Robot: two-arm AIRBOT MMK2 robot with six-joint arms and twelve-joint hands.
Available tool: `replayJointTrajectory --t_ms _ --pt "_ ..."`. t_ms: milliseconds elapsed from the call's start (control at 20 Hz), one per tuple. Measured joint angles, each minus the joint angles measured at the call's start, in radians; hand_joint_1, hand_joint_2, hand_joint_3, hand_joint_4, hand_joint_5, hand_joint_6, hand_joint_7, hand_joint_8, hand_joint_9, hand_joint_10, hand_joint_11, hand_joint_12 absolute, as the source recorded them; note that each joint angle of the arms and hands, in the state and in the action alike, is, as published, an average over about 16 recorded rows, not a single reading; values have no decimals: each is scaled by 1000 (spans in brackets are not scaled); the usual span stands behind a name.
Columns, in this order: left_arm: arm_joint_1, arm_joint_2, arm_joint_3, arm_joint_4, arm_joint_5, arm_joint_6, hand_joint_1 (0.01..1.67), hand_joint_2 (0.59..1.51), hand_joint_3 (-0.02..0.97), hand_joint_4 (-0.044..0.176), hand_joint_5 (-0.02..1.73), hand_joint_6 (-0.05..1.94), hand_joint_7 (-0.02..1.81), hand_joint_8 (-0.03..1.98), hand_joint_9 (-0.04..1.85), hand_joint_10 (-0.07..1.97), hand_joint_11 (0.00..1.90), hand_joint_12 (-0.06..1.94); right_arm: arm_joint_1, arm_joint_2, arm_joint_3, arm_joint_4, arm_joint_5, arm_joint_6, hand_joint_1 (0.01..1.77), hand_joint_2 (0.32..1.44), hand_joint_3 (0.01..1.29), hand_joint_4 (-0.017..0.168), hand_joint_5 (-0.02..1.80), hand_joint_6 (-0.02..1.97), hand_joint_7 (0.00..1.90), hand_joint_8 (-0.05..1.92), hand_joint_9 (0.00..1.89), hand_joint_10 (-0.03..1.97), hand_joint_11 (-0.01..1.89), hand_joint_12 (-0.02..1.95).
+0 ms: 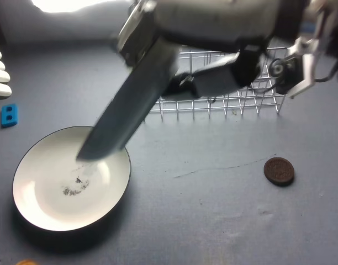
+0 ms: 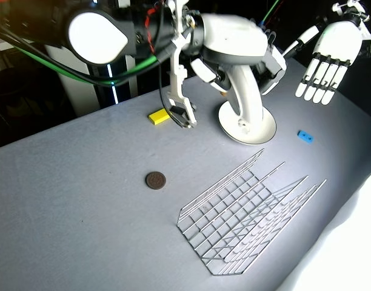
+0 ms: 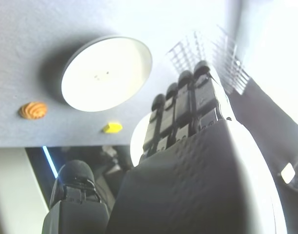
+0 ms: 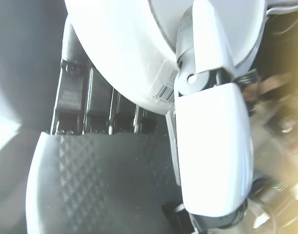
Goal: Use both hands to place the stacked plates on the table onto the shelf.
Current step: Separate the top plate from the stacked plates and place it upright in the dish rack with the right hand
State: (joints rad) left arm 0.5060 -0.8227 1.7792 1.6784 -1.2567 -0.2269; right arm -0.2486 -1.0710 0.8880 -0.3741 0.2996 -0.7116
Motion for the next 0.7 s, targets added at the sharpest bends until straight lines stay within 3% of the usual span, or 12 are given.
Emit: replayJointTrajectory --t_ms 350,700 --pt "-29 7 -14 15 2 -26 16 1091 16 1 22 13 14 -8 22 15 16 -12 99 91 -8 -7 -86 320 1225 995 13 -2 943 850 962 1229 853 1113 566 1523" --pt "-75 6 -48 73 -8 -43 16 1093 16 1 21 13 18 -8 22 15 15 -11 149 126 52 -121 -121 605 1230 996 14 -4 943 837 966 1230 852 1118 565 1527"
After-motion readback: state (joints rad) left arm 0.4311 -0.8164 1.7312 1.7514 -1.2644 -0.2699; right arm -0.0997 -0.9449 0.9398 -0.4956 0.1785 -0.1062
